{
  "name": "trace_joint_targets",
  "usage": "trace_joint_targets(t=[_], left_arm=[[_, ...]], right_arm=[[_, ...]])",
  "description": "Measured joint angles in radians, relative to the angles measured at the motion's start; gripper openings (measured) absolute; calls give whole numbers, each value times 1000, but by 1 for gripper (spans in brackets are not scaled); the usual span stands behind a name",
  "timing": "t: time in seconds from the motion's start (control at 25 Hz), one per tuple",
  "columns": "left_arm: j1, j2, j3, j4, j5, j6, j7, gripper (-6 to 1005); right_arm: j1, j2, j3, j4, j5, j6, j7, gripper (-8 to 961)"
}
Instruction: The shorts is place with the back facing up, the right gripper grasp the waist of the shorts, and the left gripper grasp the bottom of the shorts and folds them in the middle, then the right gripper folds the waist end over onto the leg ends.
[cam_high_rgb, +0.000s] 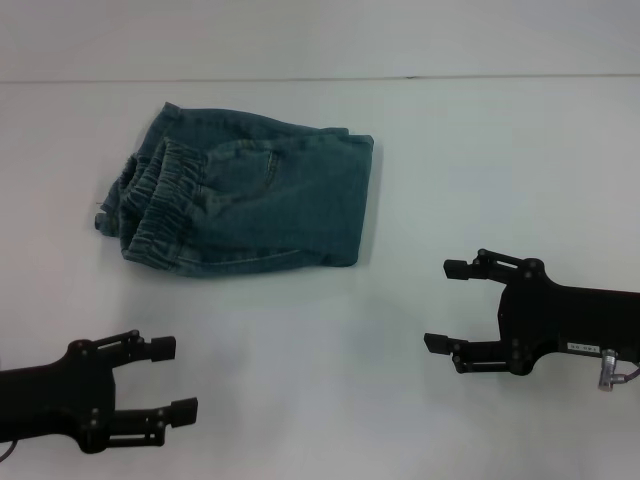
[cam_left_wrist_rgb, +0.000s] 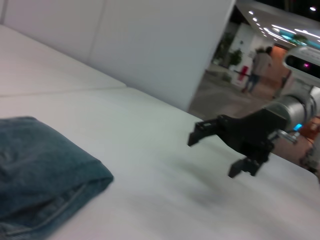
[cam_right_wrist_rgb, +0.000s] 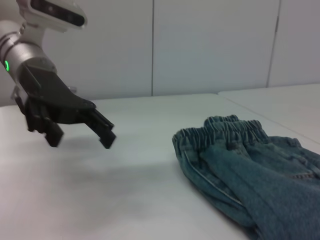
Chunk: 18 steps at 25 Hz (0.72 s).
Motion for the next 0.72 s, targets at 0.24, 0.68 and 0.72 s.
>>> trace_joint_targets(t=[0.24, 0.68, 0.72], left_arm=[[-14, 6, 0, 13, 45, 26, -28, 891], [-24, 9, -1, 15, 72, 31, -37, 891], [-25, 9, -2, 15, 72, 32, -37, 891]], right_arm=[[4, -3, 21, -4, -31, -1, 2, 925], [14, 5, 47, -2, -43, -6, 0, 925], [14, 5, 47, -2, -43, -6, 0, 925]])
